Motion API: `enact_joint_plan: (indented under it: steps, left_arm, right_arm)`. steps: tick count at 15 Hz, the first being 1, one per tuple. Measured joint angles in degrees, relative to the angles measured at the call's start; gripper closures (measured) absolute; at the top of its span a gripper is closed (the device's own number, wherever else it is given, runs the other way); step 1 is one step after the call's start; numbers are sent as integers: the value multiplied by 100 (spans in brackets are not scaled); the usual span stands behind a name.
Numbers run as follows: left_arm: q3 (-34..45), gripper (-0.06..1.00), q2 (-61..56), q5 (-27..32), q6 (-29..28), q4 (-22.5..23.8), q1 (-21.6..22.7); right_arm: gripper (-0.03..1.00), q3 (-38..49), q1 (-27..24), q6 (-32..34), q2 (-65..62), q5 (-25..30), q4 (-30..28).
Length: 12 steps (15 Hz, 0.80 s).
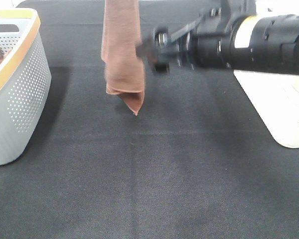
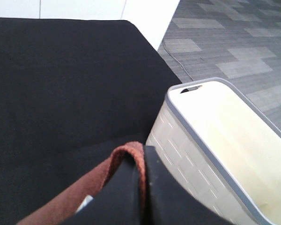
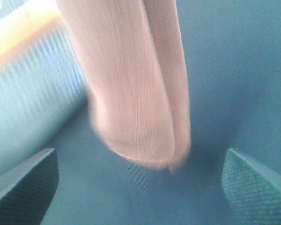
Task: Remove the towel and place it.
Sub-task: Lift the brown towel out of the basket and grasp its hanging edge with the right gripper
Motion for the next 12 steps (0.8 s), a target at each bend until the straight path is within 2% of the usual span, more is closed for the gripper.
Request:
enact_joint_plan:
  steps: [3, 6, 7, 9, 12]
  left_arm:
    - [0, 94, 143, -218, -132, 17, 0]
    - [0, 94, 206, -292, -178, 6, 0]
    - [0, 94, 212, -286, -178, 6, 0]
    - [0, 94, 212, -258, -189, 6, 0]
    - [0, 94, 212, -246, -195, -23, 0]
  right_arm:
    - [11, 0, 29, 252, 0, -258, -109]
    - [16, 0, 401, 344, 229, -453, -773]
    - [17, 0, 470, 298, 527, -602, -825]
    - [17, 0, 470, -80, 911, -699, -292]
    - [18, -143, 527, -1621, 1272, -808, 596]
